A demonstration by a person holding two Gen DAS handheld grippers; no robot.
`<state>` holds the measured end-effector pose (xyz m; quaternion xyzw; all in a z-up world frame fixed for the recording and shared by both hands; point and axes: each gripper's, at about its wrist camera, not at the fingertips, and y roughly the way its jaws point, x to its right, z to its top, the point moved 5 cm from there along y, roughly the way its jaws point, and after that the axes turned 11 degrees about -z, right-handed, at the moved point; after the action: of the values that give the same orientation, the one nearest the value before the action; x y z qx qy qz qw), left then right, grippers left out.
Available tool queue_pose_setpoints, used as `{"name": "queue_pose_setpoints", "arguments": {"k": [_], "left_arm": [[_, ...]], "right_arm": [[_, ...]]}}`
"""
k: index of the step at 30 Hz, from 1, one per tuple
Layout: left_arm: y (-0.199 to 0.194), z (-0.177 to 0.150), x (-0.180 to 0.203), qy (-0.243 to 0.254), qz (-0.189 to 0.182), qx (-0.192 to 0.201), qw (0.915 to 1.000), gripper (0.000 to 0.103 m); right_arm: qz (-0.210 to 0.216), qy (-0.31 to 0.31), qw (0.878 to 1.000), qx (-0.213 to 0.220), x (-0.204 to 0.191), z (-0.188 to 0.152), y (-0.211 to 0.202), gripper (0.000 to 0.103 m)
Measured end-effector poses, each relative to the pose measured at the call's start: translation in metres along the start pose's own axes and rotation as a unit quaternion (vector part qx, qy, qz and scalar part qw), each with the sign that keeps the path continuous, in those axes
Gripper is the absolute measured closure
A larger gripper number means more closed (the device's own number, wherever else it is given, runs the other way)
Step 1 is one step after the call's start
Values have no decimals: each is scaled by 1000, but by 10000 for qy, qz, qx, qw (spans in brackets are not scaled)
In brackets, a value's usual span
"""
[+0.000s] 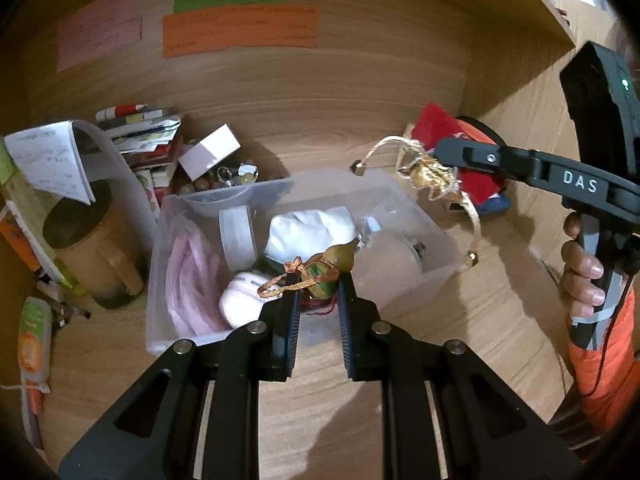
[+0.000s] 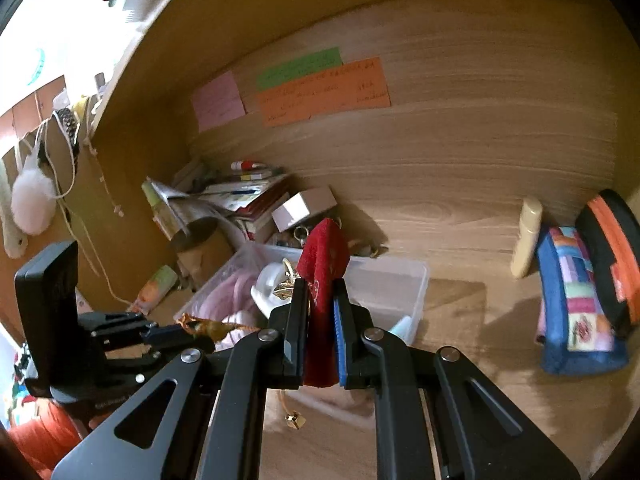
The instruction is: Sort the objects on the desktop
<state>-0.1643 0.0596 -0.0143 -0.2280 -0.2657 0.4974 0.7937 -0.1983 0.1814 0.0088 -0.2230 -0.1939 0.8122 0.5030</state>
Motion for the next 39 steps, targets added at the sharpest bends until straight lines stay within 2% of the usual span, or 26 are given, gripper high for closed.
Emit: {"name": "queue_pose_setpoints", "arguments": {"k": [9,18,25,28,31,33,35,37,39], "left_arm": [[35,-4,-4,114,-151,-266,9995,86],[46,-6,-9,104,-415,-251,9988,85],[42,-8,-17,-71,-492,-263,9984,84],[42,-9,-18,-81,-510,-253,9983,77],[38,-10,-14,15,-505,-200,9985,69],[34,-10,-12,91,-452,-145,9988,65],[30,-10,-11,124,-415,-95,9990,56],[26,-9,-11,138,-344,-40,9993,52],[22,-8,-11,140,-263,11,9996,50]], "right_arm": [[-254,-116,9990,-361,5,-16,54,93],[-891,-507,9940,-379,7,-30,73,93],[-932,-514,9936,-366,10,-33,79,90],[-985,-529,9931,-350,10,-33,78,89],[-1098,-584,9918,-285,10,-33,76,81],[-1159,-615,9911,-242,9,-33,75,70],[-1162,-637,9910,-192,7,-32,73,65],[-1181,-683,9905,-150,5,-31,71,61],[-1254,-729,9894,-86,2,-31,68,50]]}}
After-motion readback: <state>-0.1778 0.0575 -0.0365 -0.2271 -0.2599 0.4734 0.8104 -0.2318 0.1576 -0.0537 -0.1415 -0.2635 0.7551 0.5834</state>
